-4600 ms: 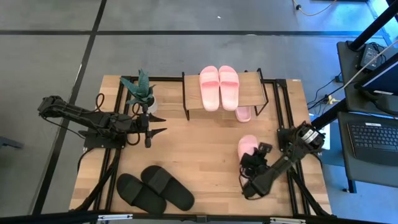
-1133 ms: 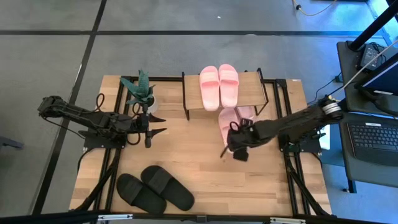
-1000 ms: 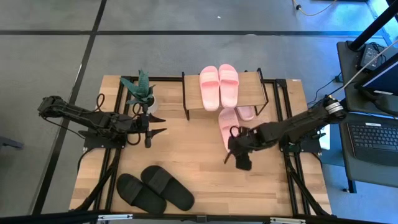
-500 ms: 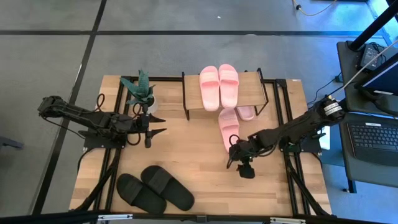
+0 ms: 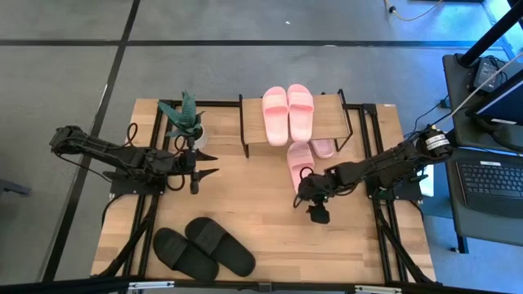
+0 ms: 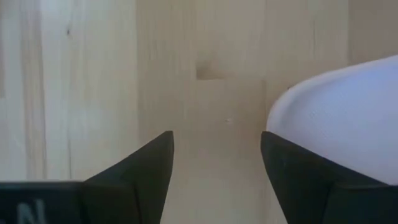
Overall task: Pick and place slides into the shelf
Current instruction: Put the pink slipper under the shelf
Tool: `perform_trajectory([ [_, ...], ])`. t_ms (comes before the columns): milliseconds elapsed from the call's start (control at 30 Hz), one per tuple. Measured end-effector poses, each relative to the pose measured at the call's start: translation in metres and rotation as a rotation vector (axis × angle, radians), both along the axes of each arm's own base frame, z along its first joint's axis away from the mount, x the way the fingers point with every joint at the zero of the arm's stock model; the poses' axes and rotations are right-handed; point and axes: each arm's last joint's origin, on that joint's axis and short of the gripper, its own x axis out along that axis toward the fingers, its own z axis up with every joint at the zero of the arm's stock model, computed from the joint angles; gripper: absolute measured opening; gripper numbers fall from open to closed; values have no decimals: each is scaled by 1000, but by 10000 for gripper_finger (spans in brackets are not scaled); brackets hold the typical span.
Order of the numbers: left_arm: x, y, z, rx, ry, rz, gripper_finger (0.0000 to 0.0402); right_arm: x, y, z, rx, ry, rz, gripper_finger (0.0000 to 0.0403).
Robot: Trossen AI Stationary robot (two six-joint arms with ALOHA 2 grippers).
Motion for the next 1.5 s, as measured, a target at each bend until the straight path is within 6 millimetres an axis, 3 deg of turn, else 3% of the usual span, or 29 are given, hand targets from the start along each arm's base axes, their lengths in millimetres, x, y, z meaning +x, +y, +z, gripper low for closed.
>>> perform_trajectory([
  [433,0,0,0,0,0,0,166,2,1,-2,83,19,7,242],
  [733,0,0,0,1,2,0,166,8,-5,-21,-38,61,-31,242],
  [1200,0,0,0,1,2,0,166,15,-41,-23,-262,16,-202,242],
  [1500,0,0,0,1,2,0,166,18,-70,-22,-309,-5,-274,242],
])
